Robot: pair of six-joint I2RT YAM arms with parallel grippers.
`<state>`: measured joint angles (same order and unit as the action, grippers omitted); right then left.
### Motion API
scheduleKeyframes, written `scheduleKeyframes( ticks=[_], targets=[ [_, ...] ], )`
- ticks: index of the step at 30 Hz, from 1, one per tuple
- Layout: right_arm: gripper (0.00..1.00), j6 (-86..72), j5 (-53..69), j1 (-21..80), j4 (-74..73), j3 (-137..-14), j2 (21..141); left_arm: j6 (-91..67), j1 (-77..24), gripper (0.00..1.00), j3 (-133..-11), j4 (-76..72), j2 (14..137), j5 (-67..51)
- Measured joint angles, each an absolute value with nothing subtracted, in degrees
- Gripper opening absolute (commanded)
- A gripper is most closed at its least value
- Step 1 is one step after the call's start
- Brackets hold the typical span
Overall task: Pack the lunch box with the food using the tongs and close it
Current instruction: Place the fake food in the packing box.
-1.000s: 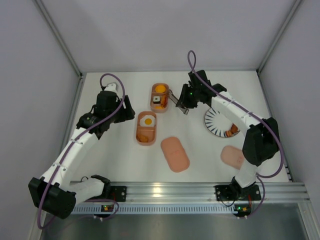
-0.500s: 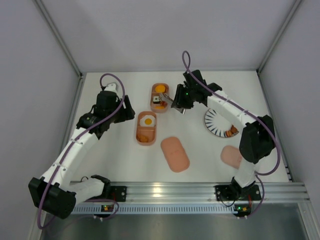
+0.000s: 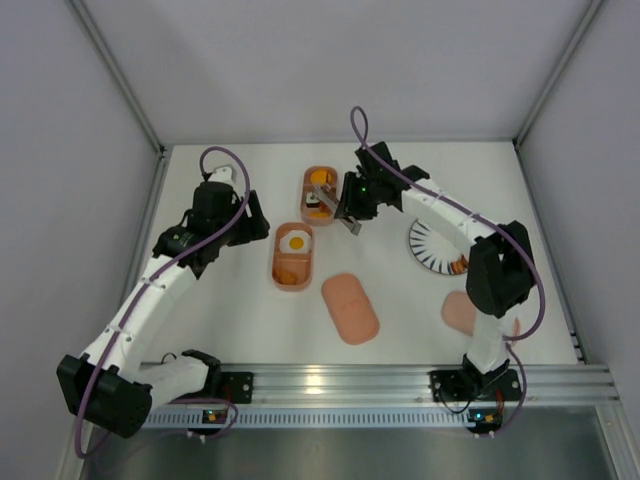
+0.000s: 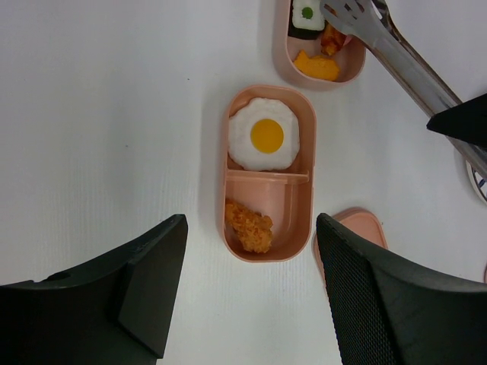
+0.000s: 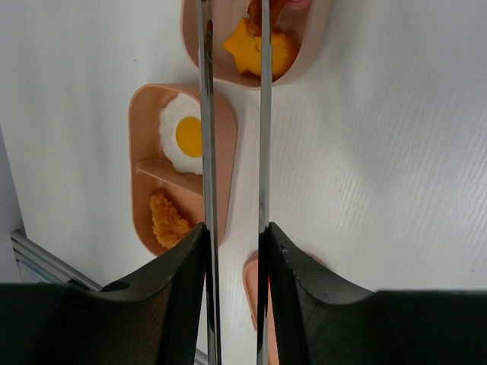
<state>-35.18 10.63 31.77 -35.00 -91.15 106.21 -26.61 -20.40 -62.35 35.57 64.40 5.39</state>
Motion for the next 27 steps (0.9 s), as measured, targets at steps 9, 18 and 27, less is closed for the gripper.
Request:
scheduleKeyframes(
  ticks=[9,18,27],
  targets=[
    [0.34,-35.6,11.1,33.5,-34.8,-92.2,108.8,-26.4,-20.4,0.74,-62.3,35.6,64.4,5.4],
    [0.32,-35.5,10.2,36.1,-34.9,-94.2,110.8,-25.8,-20.4,0.74,-63.0,36.1,64.4,5.7],
    [0.32,-35.4,4.7,35.8,-36.7,-93.6,104.6,-25.8,-20.4,0.74,-63.0,36.1,64.4,5.6]
  ],
)
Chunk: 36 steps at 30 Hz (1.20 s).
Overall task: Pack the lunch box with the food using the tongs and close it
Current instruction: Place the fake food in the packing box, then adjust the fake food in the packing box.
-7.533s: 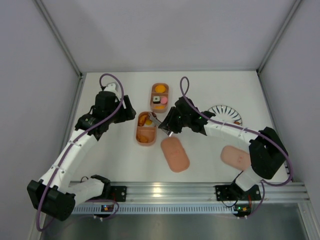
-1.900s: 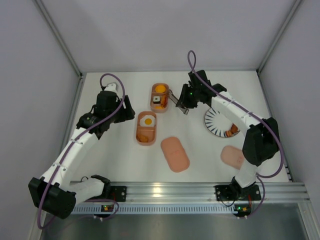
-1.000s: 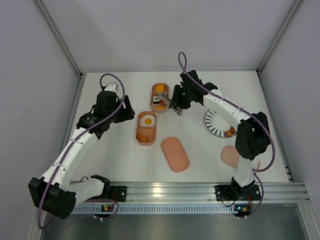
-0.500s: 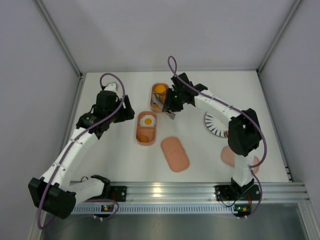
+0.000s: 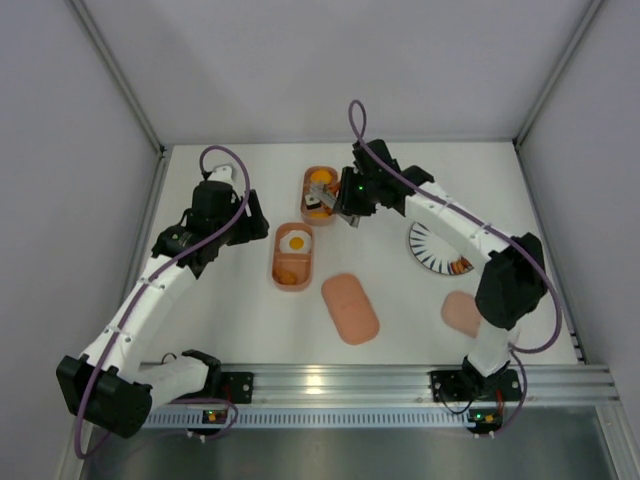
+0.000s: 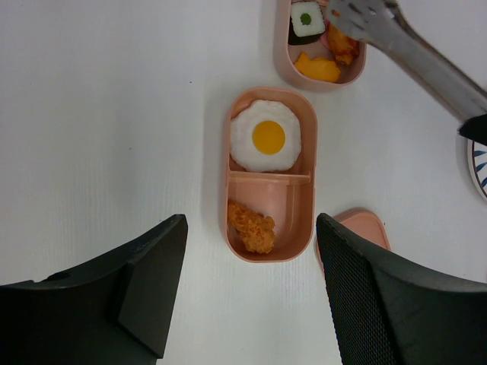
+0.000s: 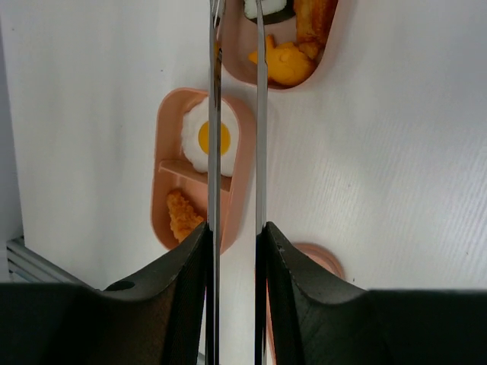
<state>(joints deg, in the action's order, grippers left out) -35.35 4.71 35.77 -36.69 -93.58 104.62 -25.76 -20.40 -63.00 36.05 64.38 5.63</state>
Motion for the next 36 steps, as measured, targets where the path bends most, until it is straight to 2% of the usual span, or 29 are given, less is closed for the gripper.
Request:
scheduleKeyframes(
  ticks=[6,10,19,27,36],
  targets=[
    [0.27,-36.0,1.1,33.5,-36.4,-87.5,92.2,-25.8,-20.4,0.74,-63.0,36.1,64.4,5.6],
    [0.24,-36.2,-0.6,32.0,-36.4,-85.1,89.6,-25.8,-20.4,0.74,-63.0,36.1,64.4,5.5],
    [0.21,-36.1,-2.4,29.7,-36.7,-83.4,92.3,-25.8,-20.4,0.74,-63.0,36.1,64.3,5.4],
    [0.18,-35.4,-2.9,28.5,-36.3,-87.5,101.0,-25.8,-20.4,0.74,-63.0,36.1,64.2,5.4],
    [0.18,-34.2,-2.9,28.5,-34.8,-89.1,104.0,-25.8,-20.4,0.74,-63.0,36.1,64.2,5.4]
  ],
)
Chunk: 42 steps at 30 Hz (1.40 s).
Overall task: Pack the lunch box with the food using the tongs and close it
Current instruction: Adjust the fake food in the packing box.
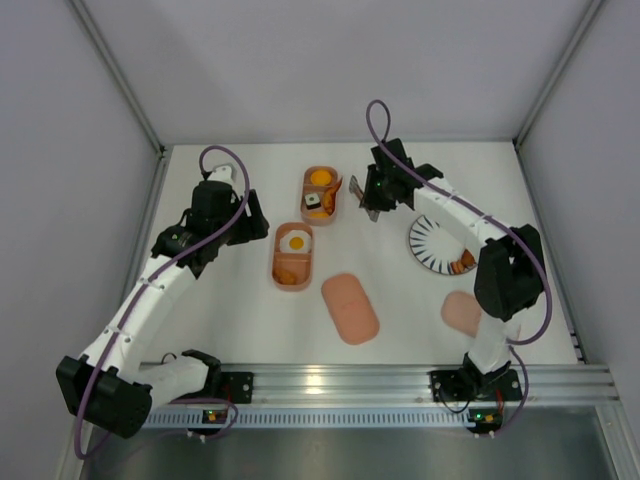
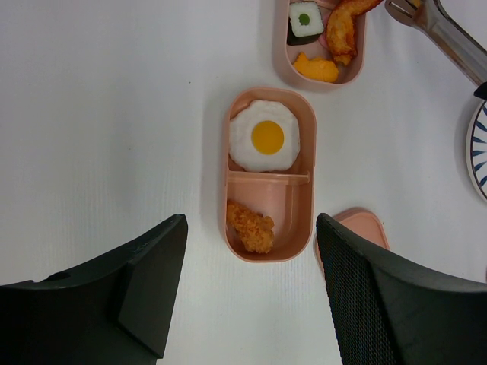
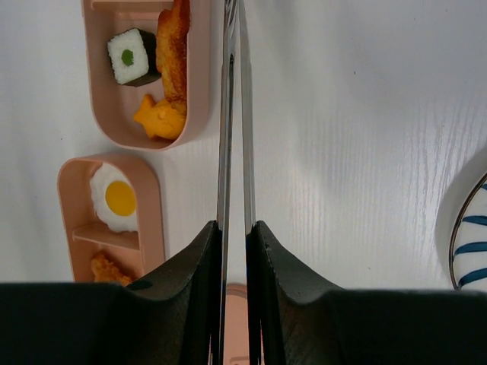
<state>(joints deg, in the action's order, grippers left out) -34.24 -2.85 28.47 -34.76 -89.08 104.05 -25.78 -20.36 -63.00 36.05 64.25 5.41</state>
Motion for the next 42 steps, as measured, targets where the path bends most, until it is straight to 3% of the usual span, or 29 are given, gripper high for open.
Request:
scheduleKeyframes(
  ticks=[42],
  targets=[
    [0.13,-33.1,2.9,29.9,-27.9,-92.3,107.0,-25.8,-20.4,0.74,-63.0,36.1,64.2,5.4]
  ],
)
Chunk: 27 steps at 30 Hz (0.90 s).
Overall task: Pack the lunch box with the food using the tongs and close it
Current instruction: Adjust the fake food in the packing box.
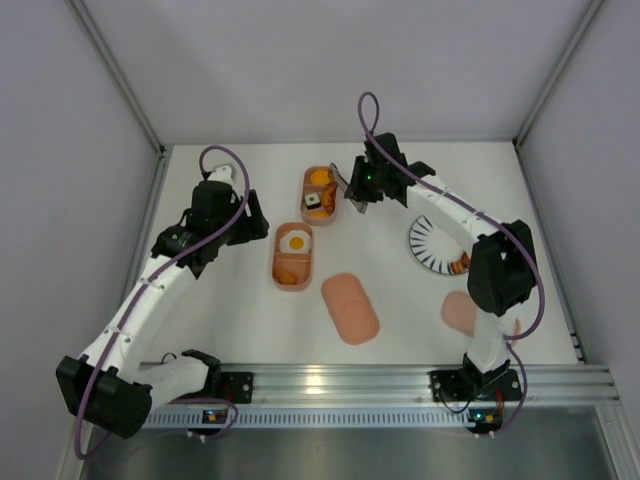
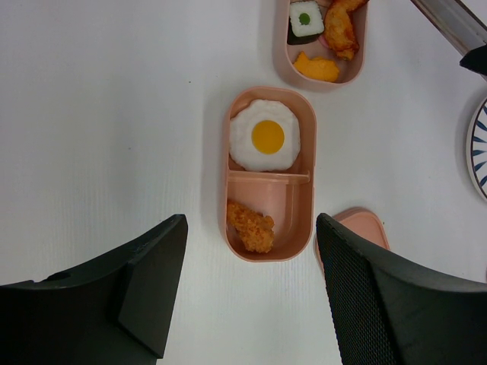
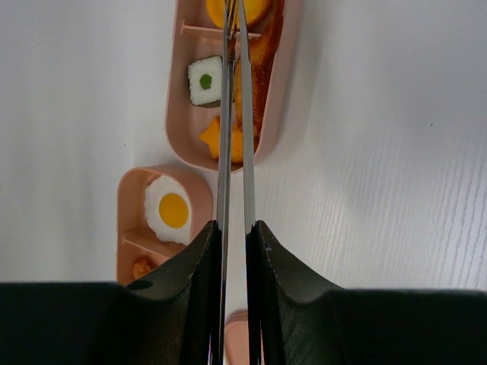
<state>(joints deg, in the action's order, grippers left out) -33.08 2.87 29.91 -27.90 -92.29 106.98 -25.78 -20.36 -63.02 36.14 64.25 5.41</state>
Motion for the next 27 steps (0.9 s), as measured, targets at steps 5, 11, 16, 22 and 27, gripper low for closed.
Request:
scheduleKeyframes(
  ticks=[5,11,16,22,27],
  targets=[
    [0.13,-32.9,-1.0,30.0,-28.0,-92.3,106.9,-25.8,-20.4,0.74,-63.0,36.1,64.2,5.4],
    [0.12,-32.7,-5.6,30.0,-28.7,-92.3,106.9,-25.8,-20.4,0.74,-63.0,36.1,64.2,5.4],
    [0.12,-32.6,-7.0,30.0,-28.7,-92.3,106.9,-25.8,-20.4,0.74,-63.0,36.2,64.2,5.4],
    [0.11,-32.5,-6.3,30.0,-28.5,-92.3,106.9,-25.8,-20.3,0.74,-63.0,36.2,64.2,5.4],
    [0.11,-32.5,-4.7,30.0,-28.3,-92.3,107.5,-25.8,-20.4,0.74,-63.0,36.3,64.2,5.4]
  ],
)
